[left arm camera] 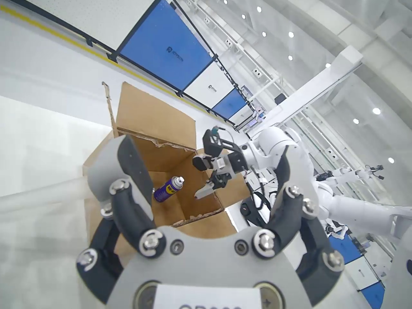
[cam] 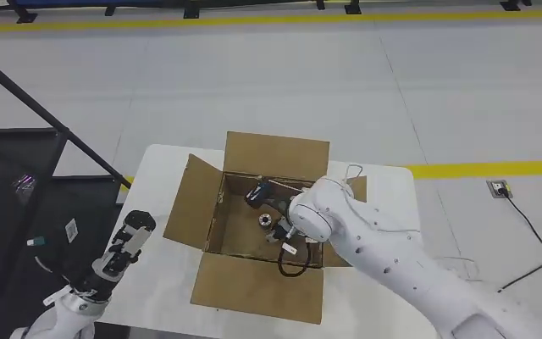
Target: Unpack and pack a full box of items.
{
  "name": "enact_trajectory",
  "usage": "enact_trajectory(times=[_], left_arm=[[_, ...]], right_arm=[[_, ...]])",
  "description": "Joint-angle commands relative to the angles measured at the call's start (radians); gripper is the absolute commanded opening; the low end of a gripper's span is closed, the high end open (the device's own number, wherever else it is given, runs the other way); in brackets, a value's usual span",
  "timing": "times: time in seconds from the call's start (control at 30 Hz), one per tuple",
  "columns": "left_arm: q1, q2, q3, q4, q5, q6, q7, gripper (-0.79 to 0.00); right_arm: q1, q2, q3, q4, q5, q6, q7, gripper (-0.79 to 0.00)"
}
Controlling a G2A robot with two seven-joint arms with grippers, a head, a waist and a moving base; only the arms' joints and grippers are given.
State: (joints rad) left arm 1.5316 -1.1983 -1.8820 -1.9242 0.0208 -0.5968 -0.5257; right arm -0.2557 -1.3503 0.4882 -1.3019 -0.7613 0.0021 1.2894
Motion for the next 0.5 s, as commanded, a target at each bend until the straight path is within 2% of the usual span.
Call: enact_trajectory(times=[0.0,0.13,0.17,0.2,0.27,0.4,0.47], left_arm=[[0.000,0.000,0.000,0.000,0.000,0.000,0.000,0.000],[0.000,0.000,0.000,0.000,0.000,0.000,0.000,0.000],[0.000,0.000,0.000,0.000,0.000,0.000,0.000,0.000],[0.000,0.000,0.000,0.000,0.000,0.000,0.000,0.000],[0.000,0.000,0.000,0.000,0.000,0.000,0.000,0.000],[0.000,0.000,0.000,0.000,0.000,0.000,0.000,0.000],[0.000,0.000,0.000,0.000,0.000,0.000,0.000,0.000]], right_arm=[[0.020,-0.029,-0.035,0.086,0.010,0.002,-0.004,0.000],[0.037,-0.073,-0.077,0.195,-0.031,0.034,-0.076,0.000],[0.037,-0.081,-0.084,0.219,-0.037,0.038,-0.088,-0.114],[0.038,-0.089,-0.088,0.239,-0.042,0.046,-0.104,-0.406],[0.037,-0.104,-0.089,0.280,-0.030,0.042,-0.120,-0.493],[0.040,-0.129,-0.097,0.358,-0.038,0.045,-0.130,-0.526],[0.042,-0.139,-0.096,0.377,-0.035,0.041,-0.134,-0.745]])
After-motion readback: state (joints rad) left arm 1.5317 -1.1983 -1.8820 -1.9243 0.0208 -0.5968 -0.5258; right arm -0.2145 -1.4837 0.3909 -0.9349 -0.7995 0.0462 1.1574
